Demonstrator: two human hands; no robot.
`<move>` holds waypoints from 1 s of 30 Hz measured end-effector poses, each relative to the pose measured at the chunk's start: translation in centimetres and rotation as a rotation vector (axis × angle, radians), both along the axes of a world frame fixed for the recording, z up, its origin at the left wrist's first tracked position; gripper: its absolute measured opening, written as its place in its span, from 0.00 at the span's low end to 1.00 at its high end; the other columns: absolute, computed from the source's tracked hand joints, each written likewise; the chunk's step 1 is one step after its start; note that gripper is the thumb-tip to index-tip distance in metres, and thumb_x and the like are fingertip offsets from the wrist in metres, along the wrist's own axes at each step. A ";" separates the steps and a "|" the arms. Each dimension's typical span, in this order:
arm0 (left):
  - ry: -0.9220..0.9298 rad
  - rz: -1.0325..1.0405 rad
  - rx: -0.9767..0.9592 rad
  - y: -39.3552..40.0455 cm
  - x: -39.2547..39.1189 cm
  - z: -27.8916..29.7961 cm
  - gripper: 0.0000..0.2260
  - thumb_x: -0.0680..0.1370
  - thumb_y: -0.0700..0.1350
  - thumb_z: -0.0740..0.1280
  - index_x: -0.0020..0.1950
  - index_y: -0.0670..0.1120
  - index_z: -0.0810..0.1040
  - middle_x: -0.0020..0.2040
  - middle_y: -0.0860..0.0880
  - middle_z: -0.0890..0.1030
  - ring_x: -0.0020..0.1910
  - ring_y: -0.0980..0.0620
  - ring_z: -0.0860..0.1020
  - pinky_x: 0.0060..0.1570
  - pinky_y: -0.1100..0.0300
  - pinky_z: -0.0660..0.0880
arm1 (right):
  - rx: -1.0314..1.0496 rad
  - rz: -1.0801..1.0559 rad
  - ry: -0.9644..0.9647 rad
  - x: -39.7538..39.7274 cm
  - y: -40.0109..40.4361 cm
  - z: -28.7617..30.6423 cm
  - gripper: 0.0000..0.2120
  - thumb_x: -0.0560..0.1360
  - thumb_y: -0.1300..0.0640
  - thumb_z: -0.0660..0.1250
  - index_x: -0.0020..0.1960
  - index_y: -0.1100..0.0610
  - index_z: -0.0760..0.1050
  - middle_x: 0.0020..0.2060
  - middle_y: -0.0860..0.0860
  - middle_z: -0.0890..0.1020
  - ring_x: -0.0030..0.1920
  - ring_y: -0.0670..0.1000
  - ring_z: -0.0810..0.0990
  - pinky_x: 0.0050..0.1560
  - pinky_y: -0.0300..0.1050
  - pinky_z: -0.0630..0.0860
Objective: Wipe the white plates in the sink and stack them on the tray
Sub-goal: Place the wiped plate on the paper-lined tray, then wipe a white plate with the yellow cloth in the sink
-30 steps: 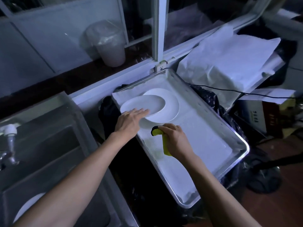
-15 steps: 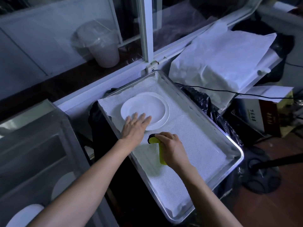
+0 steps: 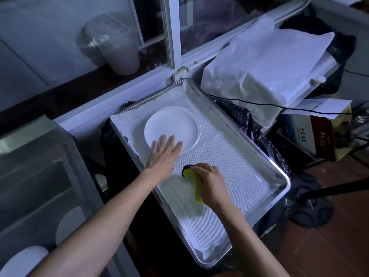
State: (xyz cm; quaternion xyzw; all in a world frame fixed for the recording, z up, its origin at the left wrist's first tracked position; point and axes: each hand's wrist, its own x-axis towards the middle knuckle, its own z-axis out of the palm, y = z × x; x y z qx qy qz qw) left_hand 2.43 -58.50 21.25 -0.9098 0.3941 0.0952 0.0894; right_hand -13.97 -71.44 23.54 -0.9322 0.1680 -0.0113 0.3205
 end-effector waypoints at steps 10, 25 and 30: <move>0.049 0.015 -0.019 0.3 -0.1 0.7 0.28 0.84 0.45 0.55 0.83 0.50 0.49 0.83 0.44 0.47 0.82 0.38 0.44 0.77 0.35 0.48 | 0.005 -0.032 0.010 -1.3 1.0 0.4 0.22 0.80 0.65 0.59 0.68 0.47 0.77 0.65 0.45 0.77 0.57 0.56 0.73 0.58 0.55 0.74; 0.079 0.301 -0.365 19.6 -5.5 5.3 0.12 0.79 0.45 0.62 0.56 0.48 0.84 0.51 0.47 0.85 0.52 0.42 0.82 0.45 0.50 0.78 | 0.097 0.092 -0.290 4.0 12.8 4.6 0.22 0.74 0.65 0.58 0.56 0.45 0.83 0.56 0.43 0.83 0.53 0.57 0.80 0.56 0.49 0.77; 0.182 0.435 -0.393 30.8 -7.0 3.1 0.15 0.82 0.41 0.58 0.65 0.46 0.80 0.59 0.43 0.81 0.57 0.42 0.80 0.54 0.49 0.78 | 0.065 0.246 -0.312 6.2 22.3 4.9 0.22 0.76 0.61 0.56 0.58 0.46 0.83 0.60 0.45 0.81 0.58 0.54 0.80 0.59 0.51 0.76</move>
